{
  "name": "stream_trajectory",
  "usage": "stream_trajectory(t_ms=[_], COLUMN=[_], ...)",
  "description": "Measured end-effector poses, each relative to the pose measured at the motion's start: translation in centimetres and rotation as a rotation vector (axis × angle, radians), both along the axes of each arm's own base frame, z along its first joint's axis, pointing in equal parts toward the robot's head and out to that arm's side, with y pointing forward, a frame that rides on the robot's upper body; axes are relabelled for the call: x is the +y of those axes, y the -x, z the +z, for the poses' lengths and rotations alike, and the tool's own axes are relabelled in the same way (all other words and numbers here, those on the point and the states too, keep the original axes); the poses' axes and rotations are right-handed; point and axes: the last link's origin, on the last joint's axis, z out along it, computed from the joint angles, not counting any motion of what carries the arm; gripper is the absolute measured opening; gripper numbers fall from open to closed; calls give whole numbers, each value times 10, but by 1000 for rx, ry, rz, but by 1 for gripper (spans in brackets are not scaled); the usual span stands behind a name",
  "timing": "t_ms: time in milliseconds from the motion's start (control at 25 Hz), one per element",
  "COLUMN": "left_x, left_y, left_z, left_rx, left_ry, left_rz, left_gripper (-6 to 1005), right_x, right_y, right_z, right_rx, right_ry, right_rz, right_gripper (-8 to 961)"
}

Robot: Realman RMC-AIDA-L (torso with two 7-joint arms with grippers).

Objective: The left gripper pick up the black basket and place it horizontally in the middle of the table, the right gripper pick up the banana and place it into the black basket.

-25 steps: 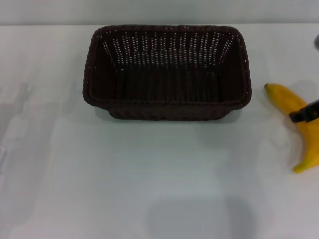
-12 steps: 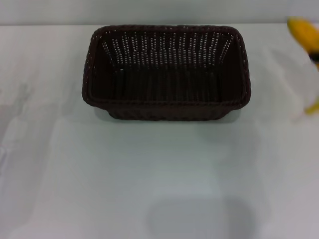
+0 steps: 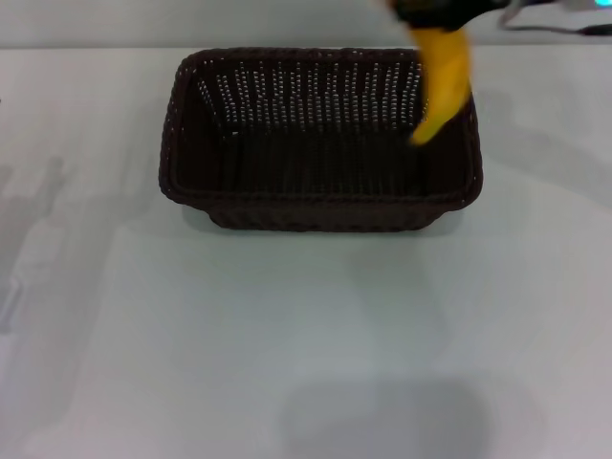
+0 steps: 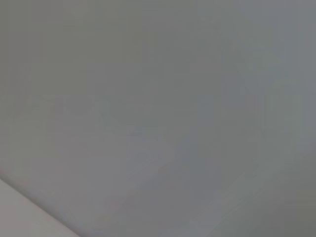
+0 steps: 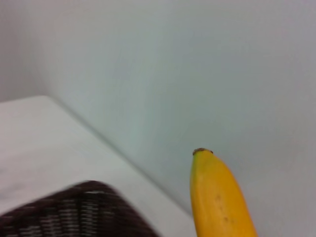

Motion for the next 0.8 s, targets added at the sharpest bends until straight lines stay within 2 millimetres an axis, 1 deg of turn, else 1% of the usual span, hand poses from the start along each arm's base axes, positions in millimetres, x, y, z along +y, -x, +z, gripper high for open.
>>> stream_trajectory(t_ms=[80,280,320,400,480,560,640,680,800], left_x=[1,-1,-1,-2,-2,-2,-2,-2,-3], left_y=[-1,1,1,2,2,1,1,1,0], left_z=[0,0,0,0,0,0,1,1,0], left_rx=[0,-3,-3,-3,0,8,28,47,108], left_ry=[0,-2,-3,-3,-2,-3,-8,-15,-40], left_rz=[-1,5,6,7,6,1,-1,0,-1], left_gripper=[894,894,894,894,894,894,894,894,894], right_x=[0,-3,-4,-4,-4,-4,-4,-4,-11], right_y=[1,0,-1,-2,-3,-7,-15,-18,-40], right_z=[-16,-63,-69,-73,-71,-61,-42,-35,1], right_rx=[-6,-105,-115,-115,-85,-27,69,95,311], right_ry=[59,181,186,180,164,139,87,70,-32], right_rz=[35,92,95,96,86,65,35,28,8], right_gripper=[573,597,602,611,636,677,718,738,799])
